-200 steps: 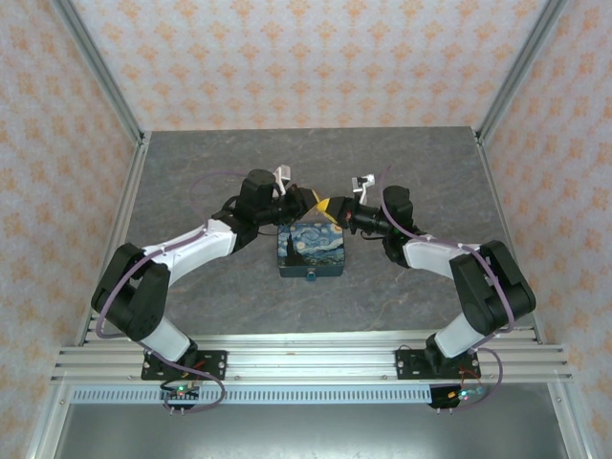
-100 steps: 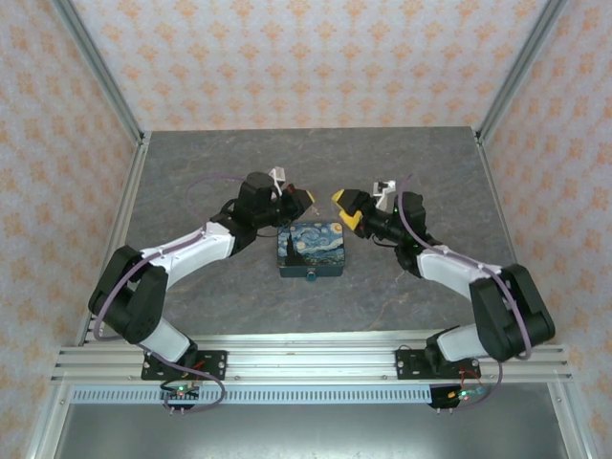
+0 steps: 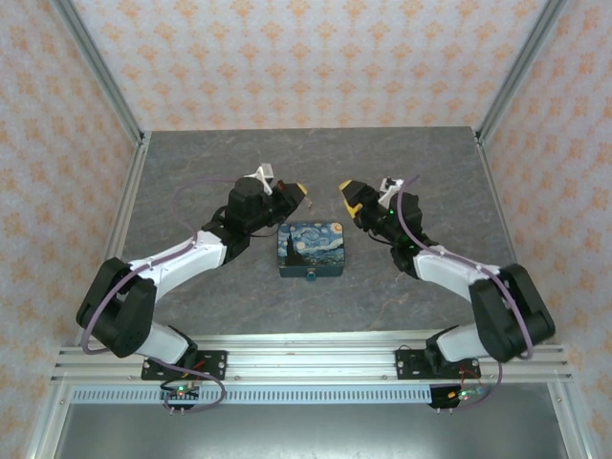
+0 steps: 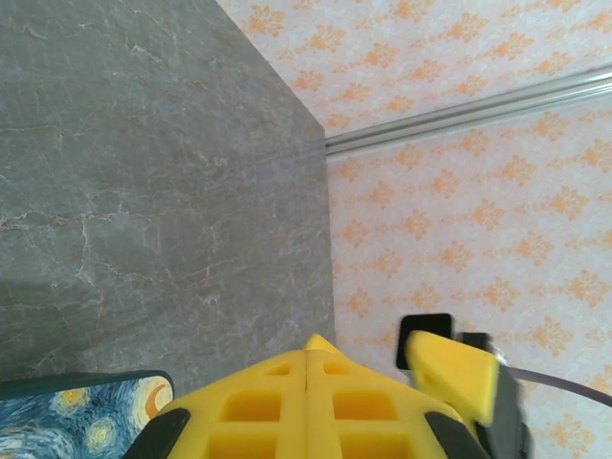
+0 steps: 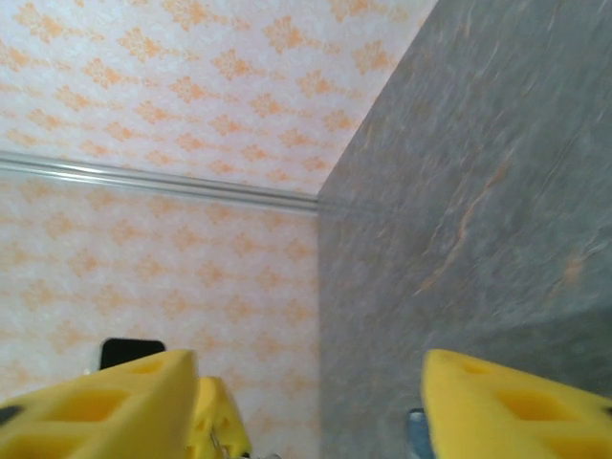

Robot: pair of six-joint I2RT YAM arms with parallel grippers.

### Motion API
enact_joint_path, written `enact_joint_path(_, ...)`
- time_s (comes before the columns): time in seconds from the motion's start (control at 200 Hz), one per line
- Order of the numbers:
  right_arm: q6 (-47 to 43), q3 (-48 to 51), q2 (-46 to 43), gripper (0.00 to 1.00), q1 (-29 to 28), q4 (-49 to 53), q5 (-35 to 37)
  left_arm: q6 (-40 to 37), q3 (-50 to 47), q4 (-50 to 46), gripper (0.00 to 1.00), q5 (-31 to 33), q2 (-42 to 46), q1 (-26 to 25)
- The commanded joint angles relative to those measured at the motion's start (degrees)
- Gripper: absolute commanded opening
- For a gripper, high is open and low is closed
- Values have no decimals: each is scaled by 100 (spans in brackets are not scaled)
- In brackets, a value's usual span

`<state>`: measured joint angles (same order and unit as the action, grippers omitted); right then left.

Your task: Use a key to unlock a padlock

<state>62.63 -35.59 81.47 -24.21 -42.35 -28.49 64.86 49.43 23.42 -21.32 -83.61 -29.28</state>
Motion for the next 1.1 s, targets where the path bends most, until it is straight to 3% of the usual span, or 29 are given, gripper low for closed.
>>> enact_joint_path(0.0, 546, -364, 458, 58, -114, -1562, -222, 272, -153, 936, 0, 236, -21, -43)
enact_joint_path(0.255, 999, -954, 1290, 55, -430, -2352, -358, 439, -254, 1388, 0, 437, -45, -61)
enact_joint_path(0.641, 1009, -814, 1336, 47, -960, -2462, -186, 607, -251, 1569, 0, 733, -147, -61)
enact_joint_path(1.096, 1120, -598, 1380, 25, -1033, -2656, -70, 672, -392, 1576, 0, 1002, -76, -66)
